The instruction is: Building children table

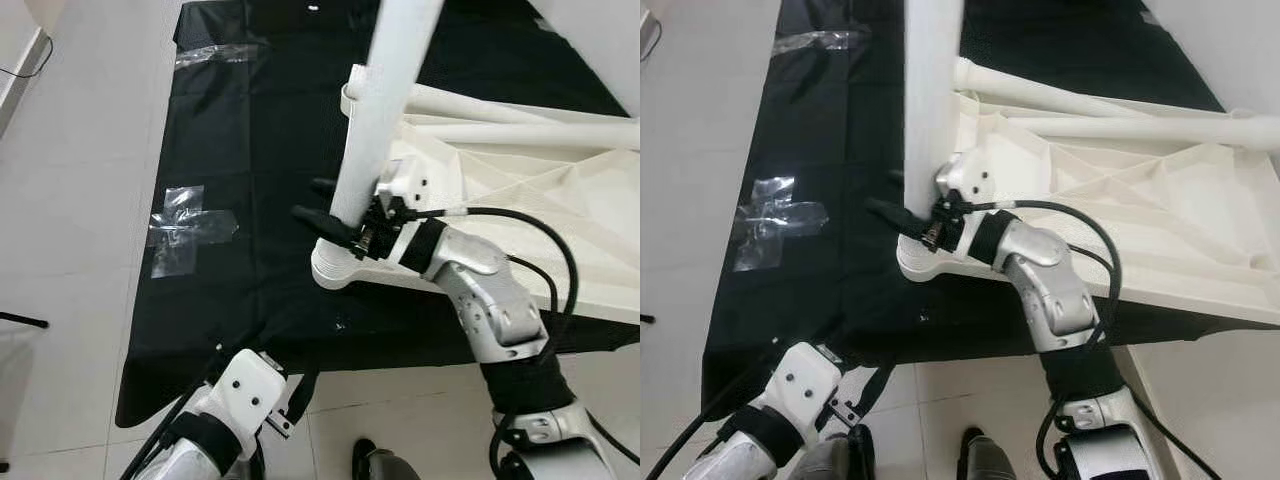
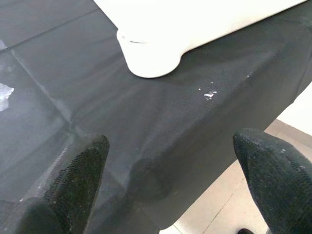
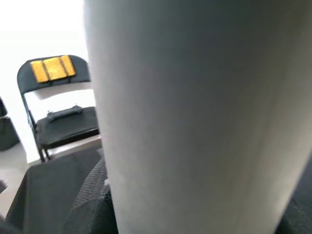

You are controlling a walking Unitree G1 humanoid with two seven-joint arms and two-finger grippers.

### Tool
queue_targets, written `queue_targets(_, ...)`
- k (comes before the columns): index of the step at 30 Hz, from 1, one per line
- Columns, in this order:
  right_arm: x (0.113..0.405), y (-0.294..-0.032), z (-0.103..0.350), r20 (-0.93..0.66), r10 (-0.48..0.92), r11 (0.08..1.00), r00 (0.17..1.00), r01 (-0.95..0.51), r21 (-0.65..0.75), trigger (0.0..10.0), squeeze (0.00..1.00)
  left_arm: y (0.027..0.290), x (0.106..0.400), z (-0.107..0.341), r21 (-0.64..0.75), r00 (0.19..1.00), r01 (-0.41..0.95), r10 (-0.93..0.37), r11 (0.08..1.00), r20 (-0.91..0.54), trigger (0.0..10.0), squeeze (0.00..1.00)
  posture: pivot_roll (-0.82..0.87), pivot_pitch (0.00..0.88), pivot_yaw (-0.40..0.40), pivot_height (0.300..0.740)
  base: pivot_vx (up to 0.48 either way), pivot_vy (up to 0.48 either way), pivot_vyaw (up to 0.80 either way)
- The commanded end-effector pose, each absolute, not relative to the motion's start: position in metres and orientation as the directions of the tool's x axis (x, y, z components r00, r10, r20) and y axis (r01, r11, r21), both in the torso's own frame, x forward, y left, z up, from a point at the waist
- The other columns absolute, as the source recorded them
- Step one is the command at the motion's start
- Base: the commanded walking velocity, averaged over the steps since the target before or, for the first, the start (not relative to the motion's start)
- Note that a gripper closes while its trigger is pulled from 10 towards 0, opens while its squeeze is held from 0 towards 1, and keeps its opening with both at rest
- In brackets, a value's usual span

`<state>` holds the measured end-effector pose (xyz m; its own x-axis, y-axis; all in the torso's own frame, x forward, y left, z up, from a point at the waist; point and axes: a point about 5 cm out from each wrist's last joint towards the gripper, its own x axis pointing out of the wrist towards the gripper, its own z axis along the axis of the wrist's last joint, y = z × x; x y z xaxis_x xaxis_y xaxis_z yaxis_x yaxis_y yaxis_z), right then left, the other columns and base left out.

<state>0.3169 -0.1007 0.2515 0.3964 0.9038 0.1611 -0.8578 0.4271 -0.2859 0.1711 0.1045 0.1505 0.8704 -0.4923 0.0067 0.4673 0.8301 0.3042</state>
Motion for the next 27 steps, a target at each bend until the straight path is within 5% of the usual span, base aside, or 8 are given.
queue_targets(1, 0.315, -0.098, 0.240, 0.107, 0.929, 0.371, 0.355, -0.885, -0.281, 10.0, 0.00, 0.102, 0.167, 0.146, 0.297, 0.864, 0.484, -0.503, 0.823, -0.014, 10.0, 0.00, 0.05, 0.250, -0.010, 0.740, 0.000, 0.000, 0.00)
queue_targets(11, 0.312, -0.087, 0.227, -0.009, 0.942, 0.310, 0.336, -0.879, -0.363, 10.0, 0.00, 0.103, 0.166, 0.144, 0.296, 0.864, 0.486, -0.503, 0.823, -0.019, 10.0, 0.00, 0.04, 0.240, -0.008, 0.740, 0.000, 0.000, 0.00)
queue_targets(27, 0.321, -0.090, 0.211, -0.049, 0.813, 0.554, 0.581, -0.796, -0.245, 10.0, 0.00, 0.103, 0.166, 0.145, 0.291, 0.865, 0.483, -0.501, 0.826, -0.014, 10.0, 0.00, 0.03, 0.251, -0.013, 0.740, 0.000, 0.000, 0.00)
